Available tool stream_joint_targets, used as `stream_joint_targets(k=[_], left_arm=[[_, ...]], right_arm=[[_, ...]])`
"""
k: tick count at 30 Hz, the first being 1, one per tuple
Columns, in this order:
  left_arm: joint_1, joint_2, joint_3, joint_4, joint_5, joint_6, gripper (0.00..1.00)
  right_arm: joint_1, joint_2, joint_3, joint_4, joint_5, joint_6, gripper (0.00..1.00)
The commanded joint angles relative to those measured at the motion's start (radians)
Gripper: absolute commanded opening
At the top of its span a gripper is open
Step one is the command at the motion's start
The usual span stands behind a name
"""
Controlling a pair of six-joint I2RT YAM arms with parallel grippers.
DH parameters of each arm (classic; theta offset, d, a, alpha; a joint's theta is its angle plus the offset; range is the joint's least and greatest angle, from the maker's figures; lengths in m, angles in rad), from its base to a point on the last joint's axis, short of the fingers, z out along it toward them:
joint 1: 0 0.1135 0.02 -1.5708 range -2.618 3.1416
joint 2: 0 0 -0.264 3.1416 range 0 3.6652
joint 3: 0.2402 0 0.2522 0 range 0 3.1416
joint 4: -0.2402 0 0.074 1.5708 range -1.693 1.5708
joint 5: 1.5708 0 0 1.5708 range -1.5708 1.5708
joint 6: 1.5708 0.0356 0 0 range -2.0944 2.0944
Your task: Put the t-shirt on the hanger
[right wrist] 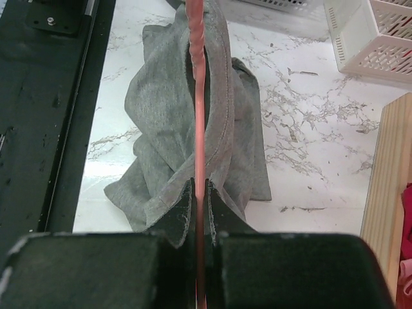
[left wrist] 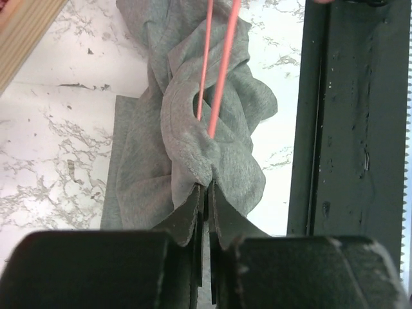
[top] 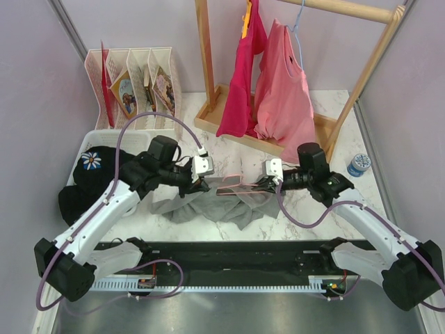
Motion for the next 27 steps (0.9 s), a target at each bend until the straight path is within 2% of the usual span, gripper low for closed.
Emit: stream_joint_targets(k=[1, 5, 7, 8, 10, 14, 18, 21, 27], left_arm=[[-0.01, -0.059, 0.035, -0.023, 0.046, 0.134, 0.08], [-0.012, -0.088, 0.032, -0.057, -0.015, 0.2, 0.2], [-0.012, -0.117, 0.027, -0.071, -0.045, 0.233, 0.28], [-0.012, -0.125, 0.027, -0.072, -0.075, 0.242, 0.36], [-0.01, -0.151, 0.034, -0.072, -0.112, 0.256, 0.41], [-0.01, -0.162, 0.06, -0.075, -0.181, 0.277, 0.47], [-0.01, -0.132, 0.11, -0.098, -0.253, 0.386, 0.5], [-0.015, -0.115, 0.155, -0.138, -0.2, 0.421, 0.57], [-0.05, -0.09, 0.147, -0.203, -0.137, 0.44, 0.57]], right_arm=[[0.011, 0.021, -0.013, 0.196, -0.064, 0.059, 0.0], [0.02, 0.041, -0.041, 0.382, -0.046, 0.2, 0.0], [0.025, 0.047, -0.042, 0.404, -0.044, 0.223, 0.0], [0.026, 0.048, -0.042, 0.404, -0.046, 0.221, 0.0], [0.028, 0.044, -0.047, 0.394, -0.05, 0.215, 0.0], [0.029, 0.029, -0.062, 0.374, -0.058, 0.185, 0.0], [0.032, 0.017, -0.061, 0.313, -0.063, 0.123, 0.0], [0.037, 0.015, -0.054, 0.308, -0.064, 0.12, 0.0], [0.041, 0.017, -0.042, 0.308, -0.055, 0.116, 0.0]])
